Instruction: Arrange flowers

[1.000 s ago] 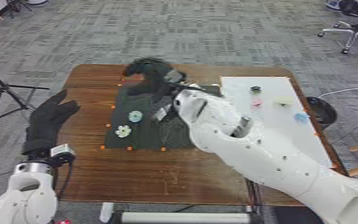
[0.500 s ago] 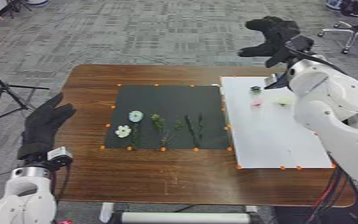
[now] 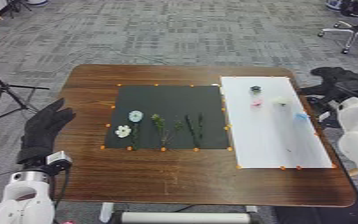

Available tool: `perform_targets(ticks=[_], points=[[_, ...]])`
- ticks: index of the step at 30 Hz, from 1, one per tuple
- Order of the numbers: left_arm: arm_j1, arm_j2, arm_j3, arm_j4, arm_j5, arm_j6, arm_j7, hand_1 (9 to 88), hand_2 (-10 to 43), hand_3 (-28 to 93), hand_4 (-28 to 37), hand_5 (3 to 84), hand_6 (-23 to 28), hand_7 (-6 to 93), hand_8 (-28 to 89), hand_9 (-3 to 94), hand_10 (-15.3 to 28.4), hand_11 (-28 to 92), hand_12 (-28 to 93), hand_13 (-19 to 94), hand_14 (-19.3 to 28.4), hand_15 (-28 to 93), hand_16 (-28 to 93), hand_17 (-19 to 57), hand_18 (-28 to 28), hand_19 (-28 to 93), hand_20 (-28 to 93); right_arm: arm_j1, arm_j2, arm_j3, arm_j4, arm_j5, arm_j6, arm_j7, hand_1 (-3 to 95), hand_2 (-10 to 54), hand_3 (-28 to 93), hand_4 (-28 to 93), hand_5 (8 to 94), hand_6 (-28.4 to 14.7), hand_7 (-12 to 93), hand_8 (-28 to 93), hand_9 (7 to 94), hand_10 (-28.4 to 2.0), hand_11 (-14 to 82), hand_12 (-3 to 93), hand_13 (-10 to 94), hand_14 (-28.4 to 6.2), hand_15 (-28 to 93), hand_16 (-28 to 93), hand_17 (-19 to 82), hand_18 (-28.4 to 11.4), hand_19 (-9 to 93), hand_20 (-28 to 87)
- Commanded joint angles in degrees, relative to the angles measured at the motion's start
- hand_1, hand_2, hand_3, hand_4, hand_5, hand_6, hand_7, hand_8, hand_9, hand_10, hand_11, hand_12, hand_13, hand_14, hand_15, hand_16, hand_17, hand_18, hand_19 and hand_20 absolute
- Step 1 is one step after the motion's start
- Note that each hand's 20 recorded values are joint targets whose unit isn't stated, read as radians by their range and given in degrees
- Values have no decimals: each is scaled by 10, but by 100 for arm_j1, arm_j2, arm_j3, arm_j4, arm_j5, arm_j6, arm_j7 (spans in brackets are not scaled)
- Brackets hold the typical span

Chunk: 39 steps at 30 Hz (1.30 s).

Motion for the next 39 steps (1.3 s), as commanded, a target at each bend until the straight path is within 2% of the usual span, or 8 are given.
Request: perform_targets(ticks=[1, 10, 14, 20, 23, 27, 33, 39], points=[[74, -67, 2, -53, 31, -113, -87, 241, 23, 694, -283, 418, 44, 123, -68, 469, 142, 215, 127, 378, 188, 238, 0, 68, 134, 121, 200, -542, -146, -34, 139, -143, -339, 181, 281, -95, 644, -174, 436, -47, 75, -54, 413, -158, 45, 143, 580, -162, 422, 276, 231, -241, 628, 498], [86, -66, 5, -51, 26, -133, -108, 242, 24, 695, -283, 430, 44, 126, -67, 470, 143, 216, 128, 377, 187, 237, 0, 68, 133, 117, 200, -683, -312, -235, 380, -263, -322, 195, 299, -95, 660, -177, 449, -43, 88, -59, 445, -156, 54, 146, 595, -157, 445, 273, 242, -240, 636, 500], [89, -83, 15, -48, 20, -130, -79, 242, 25, 696, -283, 432, 44, 126, -67, 469, 143, 216, 128, 376, 188, 237, 0, 68, 133, 117, 200, -665, -327, -431, 526, -369, 82, 249, 314, -95, 663, -183, 461, -36, 103, -63, 478, -146, 64, 150, 607, -153, 466, 274, 251, -239, 645, 502], [118, -103, -6, -65, 0, -92, -69, 243, 25, 695, -283, 434, 45, 127, -67, 469, 143, 216, 128, 376, 186, 238, 1, 68, 133, 116, 199, -556, -249, -789, 770, -670, 1014, 184, 430, -95, 673, -208, 603, 9, 162, -97, 677, -123, 129, 150, 698, -110, 516, 294, 310, -227, 692, 517], [115, -107, -14, -69, 0, -92, -81, 243, 26, 695, -283, 435, 45, 127, -67, 470, 143, 216, 128, 377, 186, 237, 0, 68, 133, 116, 200, -460, -185, -895, 853, -722, 1414, 117, 522, -89, 596, -213, 690, 12, 180, 17, 755, -112, 149, 171, 734, -96, 541, 321, 335, -226, 714, 540], [142, -101, -36, -88, -4, -83, -68, 241, 26, 697, -283, 436, 45, 127, -66, 469, 143, 216, 128, 377, 187, 238, 0, 68, 133, 116, 200, -250, 5, -944, 811, -764, 1739, 25, 594, -52, 528, -194, 753, 21, 188, 45, 823, -105, 122, 233, 772, -84, 563, 335, 353, -225, 725, 548], [204, -48, -144, -107, -1, -47, -77, 242, 28, 696, -283, 437, 45, 127, -67, 470, 143, 216, 128, 377, 187, 238, 0, 68, 133, 115, 200, 825, 207, -1208, 395, -394, 2184, -24, 598, -52, 529, -189, 765, 21, 184, 50, 838, -107, 121, 239, 778, -81, 565, 338, 355, -224, 724, 550], [261, -138, -148, -131, -28, 53, -36, 242, 28, 696, -283, 437, 45, 128, -66, 469, 143, 217, 128, 377, 187, 237, 0, 68, 133, 116, 200, 2853, 50, -2691, 192, 276, 2224, -392, 594, -54, 533, -183, 769, 20, 180, 52, 838, -106, 118, 241, 770, -80, 563, 341, 351, -222, 721, 552]])
